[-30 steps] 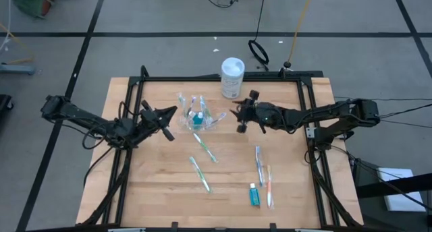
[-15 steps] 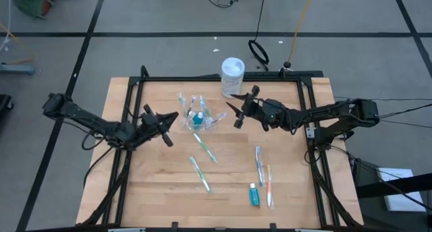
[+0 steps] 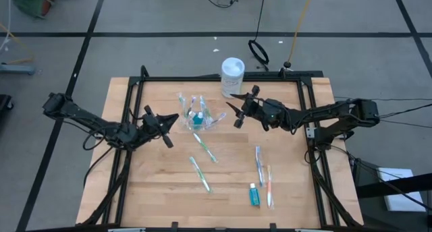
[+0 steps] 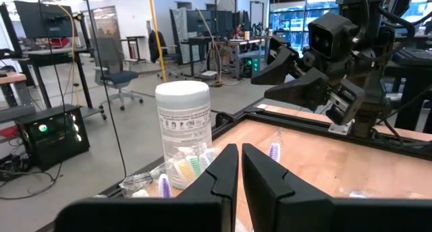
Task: Pick & Place toothbrushing station
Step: Put the blue mouthwash into the transparent organizer
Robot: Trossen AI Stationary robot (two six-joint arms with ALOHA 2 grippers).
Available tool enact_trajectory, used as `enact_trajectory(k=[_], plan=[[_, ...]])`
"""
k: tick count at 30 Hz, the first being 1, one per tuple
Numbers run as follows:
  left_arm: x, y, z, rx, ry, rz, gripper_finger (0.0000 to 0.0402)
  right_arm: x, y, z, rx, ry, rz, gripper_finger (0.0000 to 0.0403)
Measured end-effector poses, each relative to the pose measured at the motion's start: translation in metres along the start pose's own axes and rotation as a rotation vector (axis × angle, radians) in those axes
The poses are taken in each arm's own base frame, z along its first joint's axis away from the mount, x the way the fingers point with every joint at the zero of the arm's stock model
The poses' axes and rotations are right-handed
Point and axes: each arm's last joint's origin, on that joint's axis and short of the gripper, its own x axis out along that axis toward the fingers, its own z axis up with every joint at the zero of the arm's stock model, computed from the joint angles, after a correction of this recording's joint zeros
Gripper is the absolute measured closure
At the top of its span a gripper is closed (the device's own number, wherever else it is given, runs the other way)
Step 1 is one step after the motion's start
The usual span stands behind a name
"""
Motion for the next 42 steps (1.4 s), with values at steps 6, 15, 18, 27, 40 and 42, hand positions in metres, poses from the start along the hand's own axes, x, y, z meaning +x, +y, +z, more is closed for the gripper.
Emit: enact_trajectory(k=[6, 15, 18, 27, 40, 42], plan=[[0.000, 0.000, 0.000, 0.000, 0.000, 0.000, 0.0376, 0.000, 0.000, 0.000, 0.000, 0.000, 0.000, 0.0243], [0.000, -0.002, -0.005, 0.045, 0.031, -0.058, 0.0376, 0.000, 0.000, 0.000, 0.000, 0.000, 0.000, 0.0243], [0.000, -0.005, -0.005, 0.045, 0.033, -0.180, 0.0376, 0.000, 0.000, 0.000, 0.000, 0.000, 0.000, 0.0243], [-0.001, -0.008, -0.005, 0.043, 0.034, -0.281, 0.0375, 0.000, 0.000, 0.000, 0.000, 0.000, 0.000, 0.0243], [0.016, -0.001, -0.014, 0.101, 0.071, -0.185, 0.0328, 0.001, -0.003, 0.002, -0.063, -0.018, -0.013, 0.0243], [0.020, 0.000, -0.017, 0.116, 0.085, -0.167, 0.0311, 0.001, -0.003, 0.001, -0.073, -0.012, -0.013, 0.0243]])
